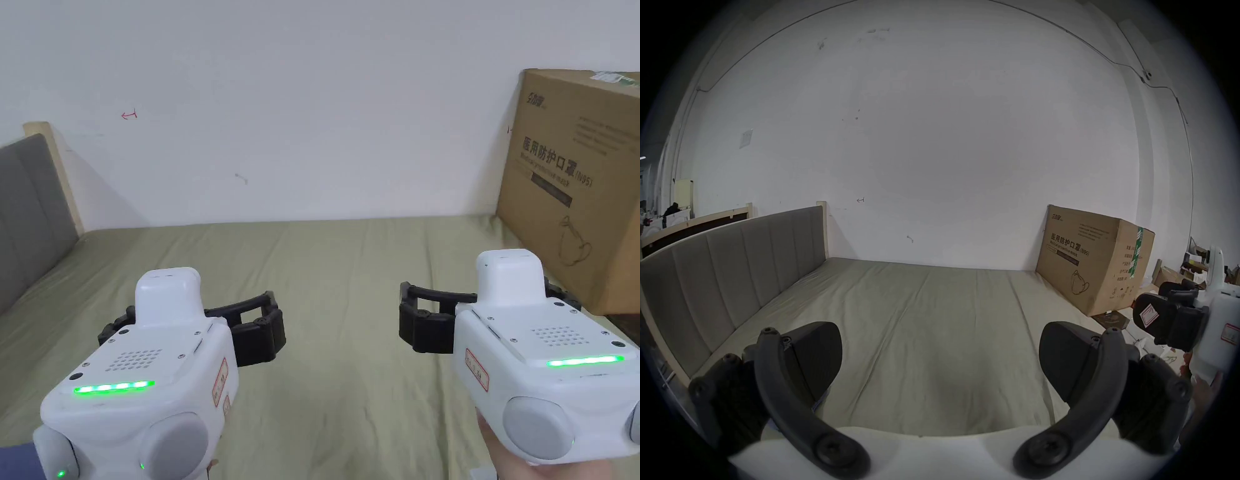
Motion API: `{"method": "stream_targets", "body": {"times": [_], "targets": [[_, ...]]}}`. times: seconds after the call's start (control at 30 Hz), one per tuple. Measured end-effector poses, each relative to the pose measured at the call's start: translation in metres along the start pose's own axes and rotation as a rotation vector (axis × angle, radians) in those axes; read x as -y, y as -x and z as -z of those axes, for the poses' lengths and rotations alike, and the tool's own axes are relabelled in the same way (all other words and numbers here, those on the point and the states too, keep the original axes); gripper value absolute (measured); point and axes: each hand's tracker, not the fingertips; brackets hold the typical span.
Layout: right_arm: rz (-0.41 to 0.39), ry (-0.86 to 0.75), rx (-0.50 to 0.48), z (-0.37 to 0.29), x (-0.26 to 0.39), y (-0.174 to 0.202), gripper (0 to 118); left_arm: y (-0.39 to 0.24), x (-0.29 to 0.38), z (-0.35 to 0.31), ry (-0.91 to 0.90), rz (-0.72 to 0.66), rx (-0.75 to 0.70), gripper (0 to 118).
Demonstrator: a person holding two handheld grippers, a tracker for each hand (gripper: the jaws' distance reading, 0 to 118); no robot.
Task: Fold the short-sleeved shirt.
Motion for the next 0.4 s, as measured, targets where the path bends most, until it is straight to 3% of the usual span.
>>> {"method": "stream_targets", "body": {"times": [0.4], "targets": [[0.007,0.011,0.0,0.0057,0.0041,-0.0012,118,-0.0026,0.0051,0.0079,0.007,-0.013,0.046,118]]}}
